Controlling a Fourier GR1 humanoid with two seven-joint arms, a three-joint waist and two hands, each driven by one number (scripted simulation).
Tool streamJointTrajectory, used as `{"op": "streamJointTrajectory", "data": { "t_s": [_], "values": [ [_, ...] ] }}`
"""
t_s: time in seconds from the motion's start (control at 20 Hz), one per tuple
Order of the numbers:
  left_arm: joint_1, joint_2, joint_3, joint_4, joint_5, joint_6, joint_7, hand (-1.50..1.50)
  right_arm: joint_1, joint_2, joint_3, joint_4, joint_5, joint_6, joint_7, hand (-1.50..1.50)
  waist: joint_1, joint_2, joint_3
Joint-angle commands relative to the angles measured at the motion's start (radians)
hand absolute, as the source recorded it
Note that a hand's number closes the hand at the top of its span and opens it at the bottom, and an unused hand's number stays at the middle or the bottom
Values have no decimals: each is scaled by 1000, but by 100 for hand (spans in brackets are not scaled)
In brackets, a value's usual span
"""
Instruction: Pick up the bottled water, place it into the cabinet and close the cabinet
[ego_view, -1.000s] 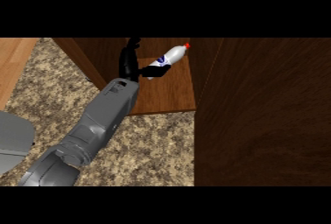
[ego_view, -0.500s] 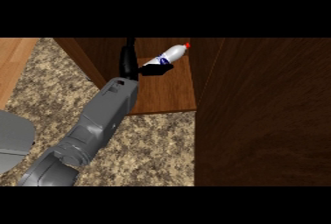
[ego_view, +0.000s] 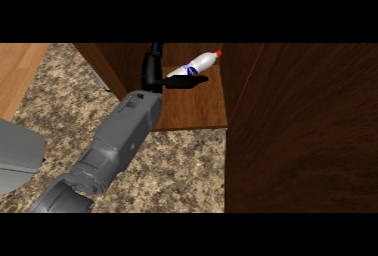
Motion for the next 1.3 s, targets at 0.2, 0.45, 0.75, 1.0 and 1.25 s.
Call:
{"op": "streamJointTrajectory", "data": {
  "t_s": [0.2,0.45,0.75,1.0,1.25],
  "values": [
    [142,50,-9,-138,17,-134,-27,-150,64,5,37,-82,21,-41,42,-150,66,-27,-5],
    [235,-9,-67,-238,52,-117,-55,-150,33,14,25,-83,22,-70,70,-150,76,-29,-5],
    [341,6,-149,-491,78,-133,86,-150,71,3,14,-74,6,-45,26,-150,93,-36,-4],
    [488,21,-217,-724,114,-128,166,-150,97,14,31,-72,21,-49,3,-150,99,-38,-4],
    [676,78,-289,-1039,118,-110,262,-150,81,13,40,-85,24,-66,40,-150,108,-36,-4]
  ]
}}
